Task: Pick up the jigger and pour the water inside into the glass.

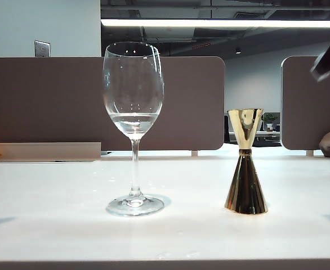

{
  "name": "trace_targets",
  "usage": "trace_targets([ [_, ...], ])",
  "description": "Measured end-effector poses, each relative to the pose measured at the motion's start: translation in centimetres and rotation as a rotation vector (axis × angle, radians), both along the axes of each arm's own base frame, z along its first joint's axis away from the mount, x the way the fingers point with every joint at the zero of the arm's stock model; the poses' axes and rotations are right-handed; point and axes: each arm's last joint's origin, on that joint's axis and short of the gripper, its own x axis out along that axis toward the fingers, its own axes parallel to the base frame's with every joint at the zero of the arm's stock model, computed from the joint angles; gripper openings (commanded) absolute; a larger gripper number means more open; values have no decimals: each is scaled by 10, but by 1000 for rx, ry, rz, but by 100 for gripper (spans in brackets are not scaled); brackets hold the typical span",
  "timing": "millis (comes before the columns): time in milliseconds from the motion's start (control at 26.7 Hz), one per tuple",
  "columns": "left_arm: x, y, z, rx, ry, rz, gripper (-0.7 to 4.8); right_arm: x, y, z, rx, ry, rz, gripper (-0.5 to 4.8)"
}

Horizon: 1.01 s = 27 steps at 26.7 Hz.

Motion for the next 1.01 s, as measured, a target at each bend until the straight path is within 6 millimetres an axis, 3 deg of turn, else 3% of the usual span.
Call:
trace_targets([
  [224,-1,-5,-5,46,21,12,-6,1,16,-19,-42,7,69,-8],
  [449,-1,-3,-5,58,19,40,-5,0,16,-40,-52,41,68,36],
  [748,-1,-3,-5,60,18,45,-5,3,18,-51,-26,-5,66,183],
  [860,-1,-3,-5,60,18,45,-5,8,21,-52,-10,-37,66,196],
  [1009,-1,-3,-5,60,17,46,-5,17,25,-57,-14,-28,67,280],
])
